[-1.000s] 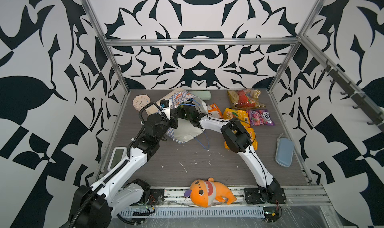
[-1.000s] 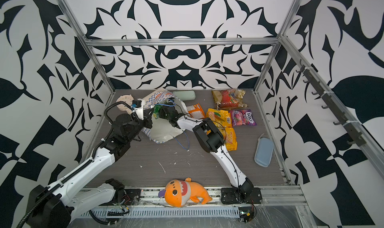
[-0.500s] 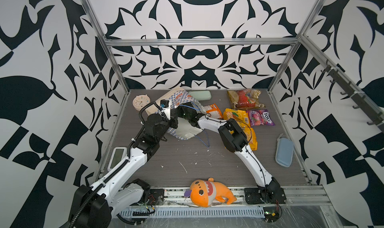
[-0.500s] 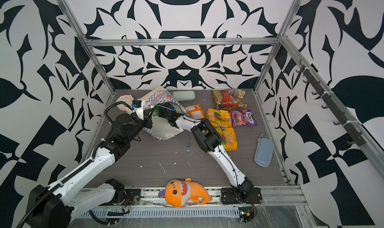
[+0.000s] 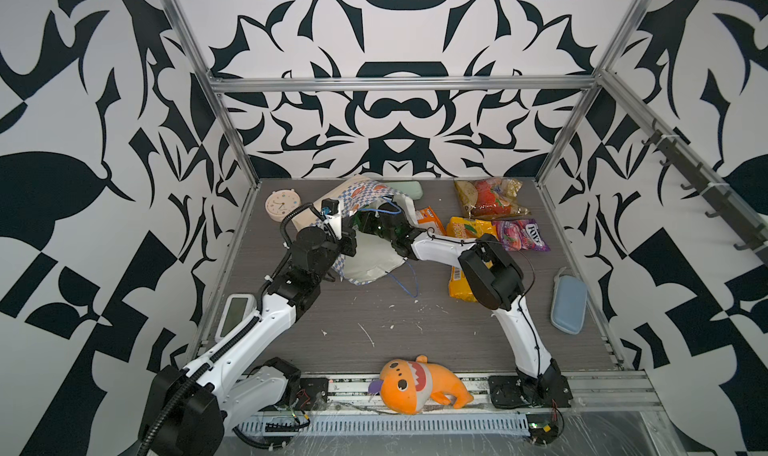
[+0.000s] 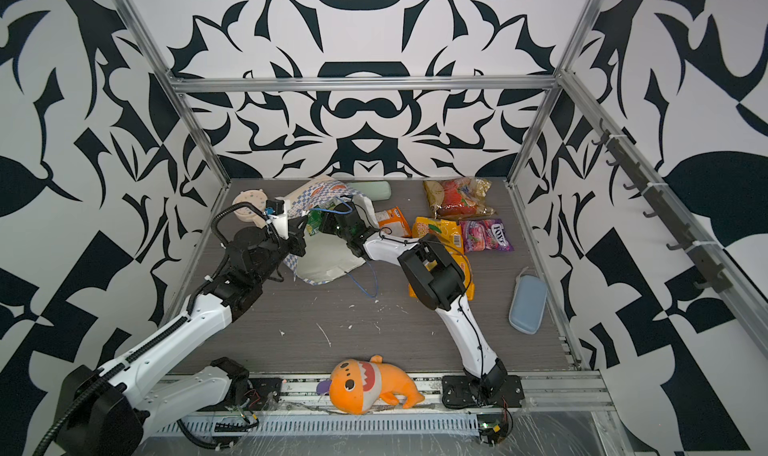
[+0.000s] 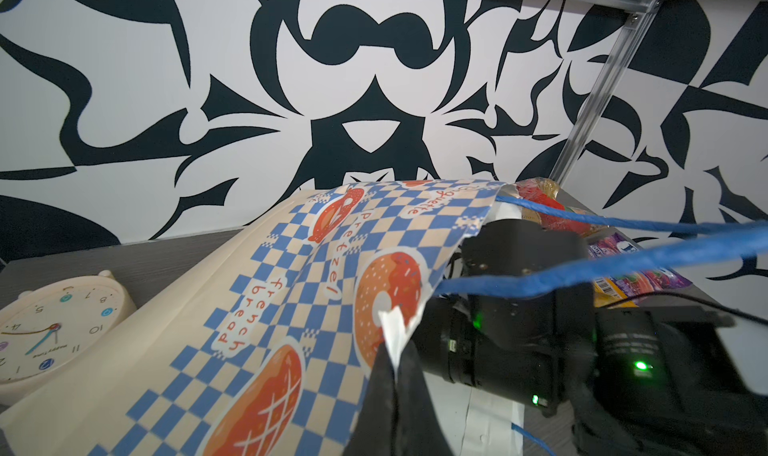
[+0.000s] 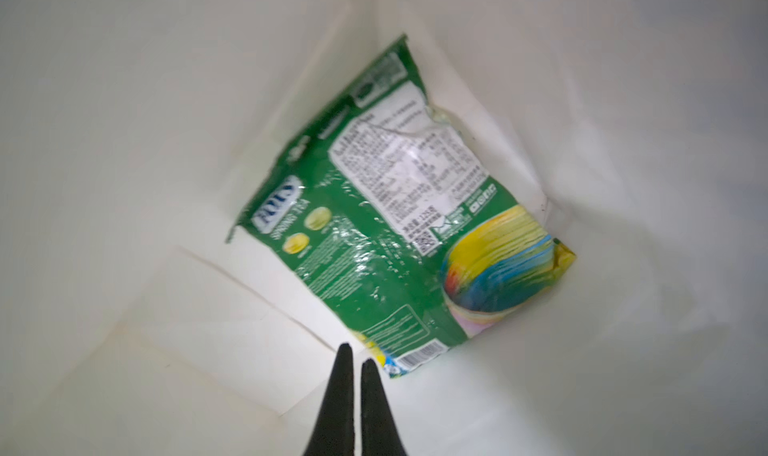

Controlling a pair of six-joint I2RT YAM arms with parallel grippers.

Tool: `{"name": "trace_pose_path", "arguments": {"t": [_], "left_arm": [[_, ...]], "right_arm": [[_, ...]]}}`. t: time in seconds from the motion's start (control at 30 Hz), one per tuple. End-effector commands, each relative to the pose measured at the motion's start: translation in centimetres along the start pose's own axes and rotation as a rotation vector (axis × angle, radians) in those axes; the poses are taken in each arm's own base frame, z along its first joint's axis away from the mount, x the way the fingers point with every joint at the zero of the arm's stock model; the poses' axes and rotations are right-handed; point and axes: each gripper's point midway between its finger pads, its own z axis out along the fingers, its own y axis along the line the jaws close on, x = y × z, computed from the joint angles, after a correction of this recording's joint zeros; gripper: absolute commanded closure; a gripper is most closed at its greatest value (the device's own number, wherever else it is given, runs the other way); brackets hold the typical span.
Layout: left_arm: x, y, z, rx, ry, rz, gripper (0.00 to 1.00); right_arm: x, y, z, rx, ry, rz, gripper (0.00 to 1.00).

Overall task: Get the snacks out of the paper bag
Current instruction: 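Lower the right gripper into the bag and close it on the green packet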

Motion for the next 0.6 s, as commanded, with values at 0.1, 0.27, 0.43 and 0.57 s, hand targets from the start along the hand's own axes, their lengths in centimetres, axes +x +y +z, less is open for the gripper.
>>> {"name": "trace_pose_path", "arguments": {"t": [0.1, 0.27, 0.43, 0.57], "left_arm": [[-1.7, -0.3, 0.0, 0.012, -0.051, -0.021, 1.00], [-2.0, -0.9, -0.1, 0.043, -0.050, -0.021, 1.00], [-1.6, -1.1, 0.1, 0.060, -0.043, -0.020, 1.00], [-1.8, -1.2, 0.1, 0.062, -0.047, -0.027, 1.00]], "right_arm": [[-3.2, -1.2, -0.4, 0.107, -0.063, -0.101, 0.58], [-4.6, -4.7, 1.3, 0.156, -0.097, -0.116, 0.32], [-4.8, -5.0, 3.6, 0.117, -0.090, -0.166, 0.22], [-3.5, -4.8, 6.3, 0.024, -0.018, -0.137, 0.18]]}}
